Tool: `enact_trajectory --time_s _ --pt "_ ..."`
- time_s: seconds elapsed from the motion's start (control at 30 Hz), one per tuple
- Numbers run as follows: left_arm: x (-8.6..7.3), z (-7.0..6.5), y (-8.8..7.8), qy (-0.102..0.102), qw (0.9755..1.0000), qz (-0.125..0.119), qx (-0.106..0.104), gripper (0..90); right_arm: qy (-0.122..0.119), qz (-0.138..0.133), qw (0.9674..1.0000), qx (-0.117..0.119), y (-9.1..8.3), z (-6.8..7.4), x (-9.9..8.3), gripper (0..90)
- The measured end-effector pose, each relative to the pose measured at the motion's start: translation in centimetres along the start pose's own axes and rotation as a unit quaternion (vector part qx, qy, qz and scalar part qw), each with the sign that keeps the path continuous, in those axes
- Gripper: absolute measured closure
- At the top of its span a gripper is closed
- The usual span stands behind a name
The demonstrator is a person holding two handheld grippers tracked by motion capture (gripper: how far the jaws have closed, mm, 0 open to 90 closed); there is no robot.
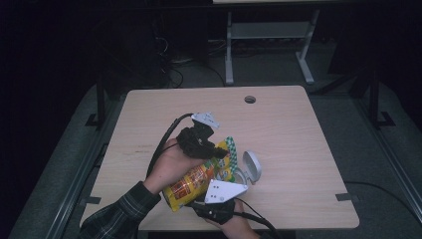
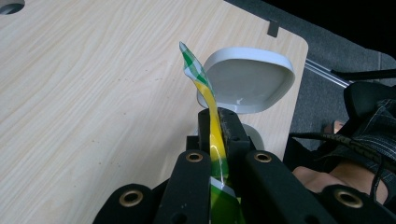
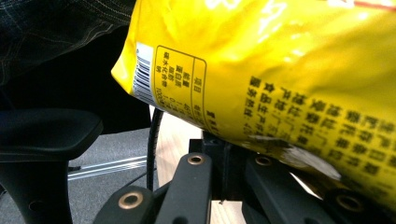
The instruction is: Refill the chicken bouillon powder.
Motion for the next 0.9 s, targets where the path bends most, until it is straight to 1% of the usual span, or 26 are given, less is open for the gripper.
enact_trajectory --time_s 0.17,0.2,0.4,0.43,0.6,0.7,0.9 --pt "0.03 -0.04 0.08 -0.003 1.0000 0.001 -0.001 89.8 0.001 -0.001 1.0000 -0.001 0.01 0.03 0.00 90.0" --pt "0.03 0.00 0.06 0.000 1.0000 0.004 0.000 89.8 0.001 -0.002 1.0000 -0.001 0.01 0.04 0.00 90.0" --pt "0.09 -0.05 0.14 -0.002 1.0000 0.003 0.001 89.8 0.002 -0.003 1.0000 -0.001 -0.01 0.05 0.01 90.0" --pt "0.11 -0.02 0.12 0.001 1.0000 0.006 0.002 89.8 0.002 -0.003 1.0000 -0.001 -0.01 0.05 0.01 90.0" --pt "0.17 -0.10 0.16 -0.001 1.0000 0.005 0.003 89.8 0.002 -0.004 1.0000 -0.001 -0.04 0.03 0.02 90.0" --pt "0.24 -0.09 0.16 0.004 1.0000 0.007 0.004 89.8 0.003 -0.004 1.0000 -0.001 -0.07 0.02 0.03 90.0" --pt "0.32 -0.19 0.19 0.003 0.9999 0.008 0.005 89.8 0.003 -0.005 1.0000 -0.002 -0.11 0.01 0.06 90.0"
Point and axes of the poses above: each handheld gripper's, and its own axes: y roughly forward along the jaws, x roughly out of its top, z roughly to its left, the point moved 2 cm from there along y, roughly forward along the jaws, and after that the axes turned 5 degrees about -y, right-handed, at the moved point
